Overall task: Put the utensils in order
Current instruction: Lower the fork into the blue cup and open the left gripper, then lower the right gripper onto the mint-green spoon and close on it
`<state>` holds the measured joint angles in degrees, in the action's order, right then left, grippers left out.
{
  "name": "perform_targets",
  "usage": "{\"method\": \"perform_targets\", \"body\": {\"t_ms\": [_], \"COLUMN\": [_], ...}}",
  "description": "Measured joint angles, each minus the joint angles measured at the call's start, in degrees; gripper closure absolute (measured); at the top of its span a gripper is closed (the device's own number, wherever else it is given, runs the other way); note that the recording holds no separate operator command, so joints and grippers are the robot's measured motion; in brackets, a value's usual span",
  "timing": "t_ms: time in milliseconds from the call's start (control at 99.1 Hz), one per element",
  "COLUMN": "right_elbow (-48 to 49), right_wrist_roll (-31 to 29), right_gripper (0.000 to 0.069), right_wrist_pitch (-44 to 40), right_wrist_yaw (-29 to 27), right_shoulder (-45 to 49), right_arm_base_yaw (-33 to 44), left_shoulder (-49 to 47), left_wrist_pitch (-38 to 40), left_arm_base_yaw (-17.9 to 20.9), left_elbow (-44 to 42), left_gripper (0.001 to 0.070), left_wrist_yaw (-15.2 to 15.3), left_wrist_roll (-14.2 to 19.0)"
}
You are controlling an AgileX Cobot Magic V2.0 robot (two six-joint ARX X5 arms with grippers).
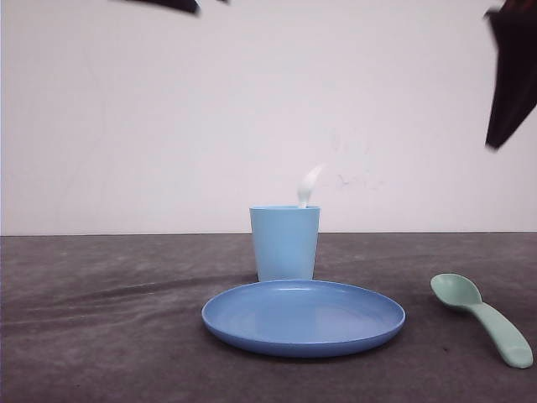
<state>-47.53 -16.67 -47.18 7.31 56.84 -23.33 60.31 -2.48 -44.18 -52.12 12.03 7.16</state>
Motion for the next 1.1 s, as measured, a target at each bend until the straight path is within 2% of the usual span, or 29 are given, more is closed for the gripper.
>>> {"method": "perform_targets", "body": {"t_ms": [232, 414, 676, 919, 969, 1100], "right_elbow": [0.0, 0.0, 0.0, 0.0, 0.0, 0.0], "right_wrist_roll": [-6.01, -9.88, -13.9, -16.33, -16.59, -16.79], "right_gripper": [0.0293, 0.0293, 0.0293, 0.0294, 0.0316, 0.0426], "right_wrist_pitch": [0.37, 1.64, 5.97, 6.8, 6.97, 8.09], "right_wrist_yaw": [-2.99, -5.9, -11.23, -13.53, -14.29, -14.62], "right_shoulder": [7.58, 12.92, 20.92, 25.7, 26.08, 27.17], "right_arm_base_yaw": [-4.7, -7.76, -12.94, -13.42, -13.42, -13.38], "left_shoulder": [-12.57, -18.67, -22.71, -25.07, -25.4, -25.83], "left_wrist_pitch": [-15.41, -23.82, -31.26, -35.26, -35.63, -37.0], "left_arm_base_yaw": [-0.37, -0.37, -0.37, -0.37, -0.37, -0.37], "left_elbow": [0.0, 0.0, 0.0, 0.0, 0.0, 0.0], "left_gripper": [0.0514, 0.0514, 0.0514, 0.0514, 0.0514, 0.0514], "left_wrist_yaw": [0.0, 0.0, 0.0, 0.0, 0.0, 0.0], "left_wrist_roll": [-0.09, -0.09, -0.09, -0.09, -0.09, -0.09]}}
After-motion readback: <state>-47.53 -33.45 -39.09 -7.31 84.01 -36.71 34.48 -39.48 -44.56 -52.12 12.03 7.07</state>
